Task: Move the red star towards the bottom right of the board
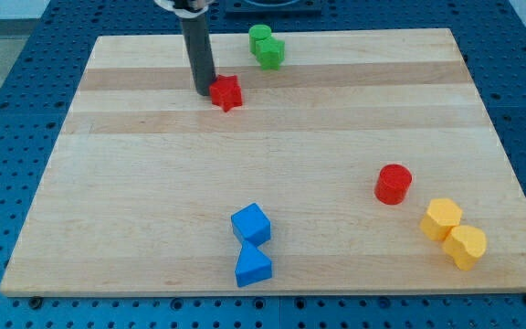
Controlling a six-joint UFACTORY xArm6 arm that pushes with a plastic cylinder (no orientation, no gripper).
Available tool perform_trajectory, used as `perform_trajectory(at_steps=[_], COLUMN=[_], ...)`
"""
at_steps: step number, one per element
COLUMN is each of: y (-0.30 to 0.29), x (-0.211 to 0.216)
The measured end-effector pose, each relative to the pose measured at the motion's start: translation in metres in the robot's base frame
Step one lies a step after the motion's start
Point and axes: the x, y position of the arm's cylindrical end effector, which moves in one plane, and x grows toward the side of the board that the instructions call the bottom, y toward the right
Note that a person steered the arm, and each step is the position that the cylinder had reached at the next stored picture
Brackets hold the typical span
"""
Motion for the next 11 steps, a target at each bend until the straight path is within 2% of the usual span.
perform_trajectory(at_steps=[2, 4, 7, 9, 10, 11], y=[0.05, 0.085, 0.115, 0.148, 0.132, 0.079], x=[0.009, 0.042, 0.136, 0.166, 0.162, 0.152])
